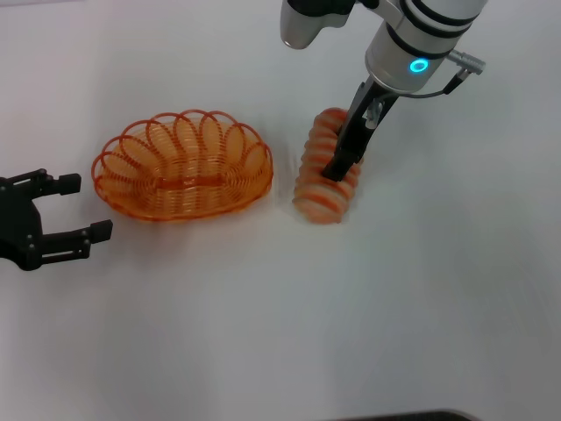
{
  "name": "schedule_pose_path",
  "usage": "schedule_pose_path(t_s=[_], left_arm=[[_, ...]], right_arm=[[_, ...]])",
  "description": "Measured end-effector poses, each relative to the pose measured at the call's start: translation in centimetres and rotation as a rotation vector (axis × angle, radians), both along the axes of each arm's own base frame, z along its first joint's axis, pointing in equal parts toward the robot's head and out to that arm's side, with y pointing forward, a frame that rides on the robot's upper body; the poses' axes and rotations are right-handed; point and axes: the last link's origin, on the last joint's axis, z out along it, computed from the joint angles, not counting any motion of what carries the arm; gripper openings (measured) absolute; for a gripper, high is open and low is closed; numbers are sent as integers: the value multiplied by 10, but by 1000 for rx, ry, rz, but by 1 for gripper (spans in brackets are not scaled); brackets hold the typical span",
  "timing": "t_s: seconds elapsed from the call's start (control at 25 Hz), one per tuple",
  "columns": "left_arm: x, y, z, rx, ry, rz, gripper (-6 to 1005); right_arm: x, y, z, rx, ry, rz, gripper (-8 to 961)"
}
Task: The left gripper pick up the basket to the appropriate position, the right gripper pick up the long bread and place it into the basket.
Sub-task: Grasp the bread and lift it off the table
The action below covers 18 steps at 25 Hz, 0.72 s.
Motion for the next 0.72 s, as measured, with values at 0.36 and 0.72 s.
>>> schedule_pose_path(t_s=[0.36,0.72], left_arm=[[0,0,0,0,0,0,818],[0,0,0,0,0,1,818]], right_arm=[[0,0,0,0,2,1,638],[0,0,0,1,3,4,579]])
